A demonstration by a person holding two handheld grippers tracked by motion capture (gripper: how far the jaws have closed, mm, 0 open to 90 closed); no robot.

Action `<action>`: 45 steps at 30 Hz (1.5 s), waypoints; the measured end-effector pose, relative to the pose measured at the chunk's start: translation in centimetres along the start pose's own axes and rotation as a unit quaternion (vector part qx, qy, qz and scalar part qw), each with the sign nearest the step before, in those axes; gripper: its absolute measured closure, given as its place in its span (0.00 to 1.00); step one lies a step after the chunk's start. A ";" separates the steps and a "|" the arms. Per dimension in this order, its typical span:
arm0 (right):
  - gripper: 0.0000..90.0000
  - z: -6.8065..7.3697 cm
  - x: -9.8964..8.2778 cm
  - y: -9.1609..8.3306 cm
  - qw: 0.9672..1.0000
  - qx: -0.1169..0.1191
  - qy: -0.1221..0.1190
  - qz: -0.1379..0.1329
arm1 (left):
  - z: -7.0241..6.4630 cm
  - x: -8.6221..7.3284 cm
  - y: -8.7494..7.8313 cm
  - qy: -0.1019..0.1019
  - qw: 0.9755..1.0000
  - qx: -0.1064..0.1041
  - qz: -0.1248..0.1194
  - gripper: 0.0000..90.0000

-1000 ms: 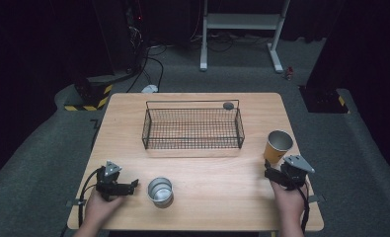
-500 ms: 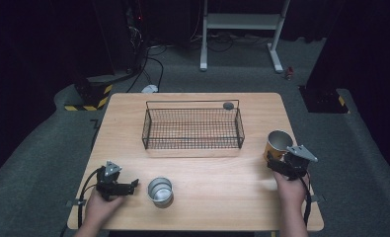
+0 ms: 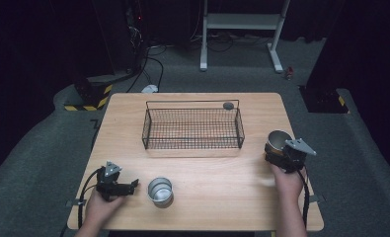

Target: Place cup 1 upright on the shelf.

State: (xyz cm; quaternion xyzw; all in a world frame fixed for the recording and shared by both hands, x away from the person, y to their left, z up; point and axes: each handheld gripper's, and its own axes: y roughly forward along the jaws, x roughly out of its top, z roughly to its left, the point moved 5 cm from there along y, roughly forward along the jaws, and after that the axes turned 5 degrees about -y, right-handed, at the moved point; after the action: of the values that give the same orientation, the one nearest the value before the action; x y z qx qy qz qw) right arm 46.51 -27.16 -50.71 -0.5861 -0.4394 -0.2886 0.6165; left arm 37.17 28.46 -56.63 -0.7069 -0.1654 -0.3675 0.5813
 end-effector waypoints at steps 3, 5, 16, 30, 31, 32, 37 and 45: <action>0.11 0.1 0.3 -0.1 1.000 -0.002 0.000 -0.003 | 0.0 0.0 0.0 0.000 1.000 0.000 0.000 0.01; 0.11 0.1 0.5 -0.2 1.000 0.002 0.000 -0.004 | 0.0 0.0 0.0 0.000 1.000 0.000 -0.001 0.01; 0.15 0.4 0.7 -0.6 1.000 0.017 -0.003 -0.006 | 0.0 -0.1 -0.1 0.002 1.000 -0.002 0.000 0.01; 0.15 2.8 1.3 -3.0 0.999 0.027 -0.021 -0.033 | 0.0 -0.1 -0.1 0.004 1.000 -0.005 0.000 0.02; 0.15 3.1 1.3 -3.1 0.999 0.029 -0.022 -0.034 | -0.1 -0.1 -0.1 0.005 1.000 -0.006 0.001 0.02; 0.15 3.3 1.4 -3.2 0.999 0.030 -0.024 -0.032 | -0.1 -0.1 -0.1 0.007 1.000 -0.007 0.001 0.02; 0.15 4.7 1.6 -3.8 0.998 0.039 -0.027 -0.039 | -0.1 -0.1 -0.2 0.009 1.000 -0.007 0.002 0.02; 0.15 7.4 2.0 -4.6 0.996 0.061 -0.038 -0.049 | -0.1 -0.1 -0.2 0.009 1.000 -0.007 0.002 0.02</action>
State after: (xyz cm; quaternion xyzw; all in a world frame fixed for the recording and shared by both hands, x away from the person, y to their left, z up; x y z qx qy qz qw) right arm 41.91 -20.29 -47.30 -0.5360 -0.5076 -0.2688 0.6187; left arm 36.93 28.45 -56.61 -0.7079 -0.1561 -0.3735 0.5788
